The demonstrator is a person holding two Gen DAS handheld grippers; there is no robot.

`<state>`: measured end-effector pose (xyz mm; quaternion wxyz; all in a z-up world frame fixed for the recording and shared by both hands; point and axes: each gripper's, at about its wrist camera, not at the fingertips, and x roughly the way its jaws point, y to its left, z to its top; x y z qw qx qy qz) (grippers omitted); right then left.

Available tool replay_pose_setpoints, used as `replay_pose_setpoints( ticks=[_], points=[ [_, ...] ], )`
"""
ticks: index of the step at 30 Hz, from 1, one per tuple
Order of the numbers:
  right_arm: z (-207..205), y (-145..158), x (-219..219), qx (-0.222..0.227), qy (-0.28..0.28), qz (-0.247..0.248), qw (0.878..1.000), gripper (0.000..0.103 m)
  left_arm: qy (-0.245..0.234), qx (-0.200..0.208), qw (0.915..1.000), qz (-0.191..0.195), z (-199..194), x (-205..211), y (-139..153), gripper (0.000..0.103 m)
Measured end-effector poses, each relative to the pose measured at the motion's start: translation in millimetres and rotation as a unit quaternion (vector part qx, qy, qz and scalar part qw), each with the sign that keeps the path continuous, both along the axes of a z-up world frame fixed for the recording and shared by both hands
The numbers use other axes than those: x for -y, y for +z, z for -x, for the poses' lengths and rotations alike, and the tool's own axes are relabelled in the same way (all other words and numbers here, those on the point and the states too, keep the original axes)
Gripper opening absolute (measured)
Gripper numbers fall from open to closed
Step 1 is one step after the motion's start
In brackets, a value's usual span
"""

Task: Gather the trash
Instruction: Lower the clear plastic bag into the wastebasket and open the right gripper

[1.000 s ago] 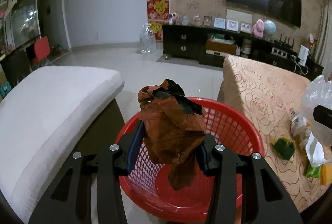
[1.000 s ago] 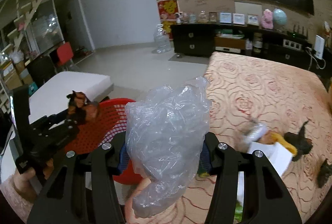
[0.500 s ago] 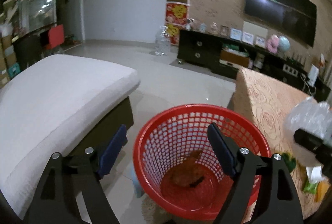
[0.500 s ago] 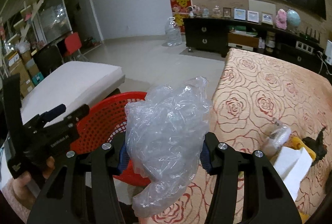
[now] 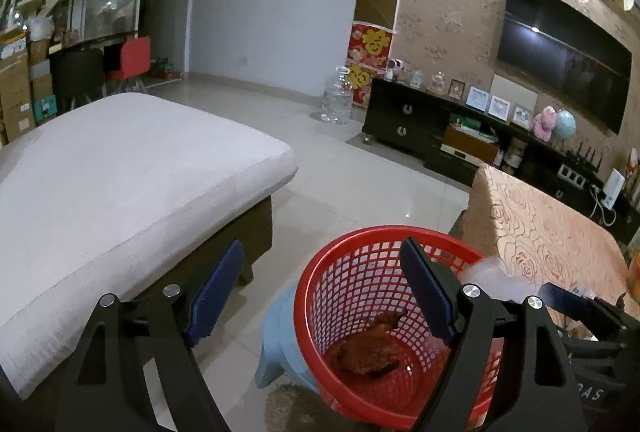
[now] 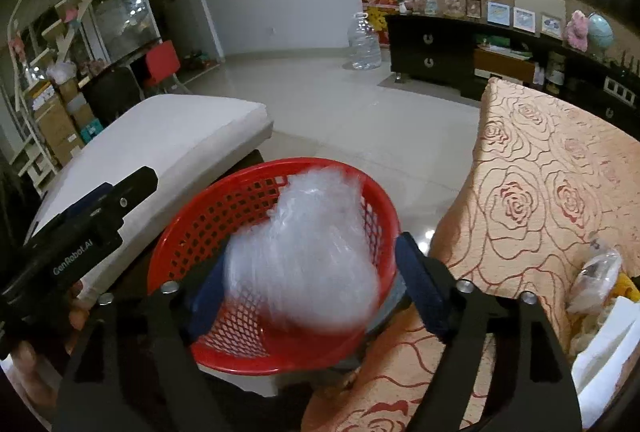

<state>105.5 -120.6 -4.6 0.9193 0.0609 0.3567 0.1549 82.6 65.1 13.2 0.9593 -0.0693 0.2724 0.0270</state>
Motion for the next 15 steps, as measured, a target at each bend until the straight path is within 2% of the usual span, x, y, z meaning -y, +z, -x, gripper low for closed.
replay_pose_setpoints(
  ticks=[15],
  points=[
    [35,8,43,0.024,-0.053,0.0,0.998,0.082,-0.015,0.009,0.9997,-0.014,1,11,1,0.078]
  ],
)
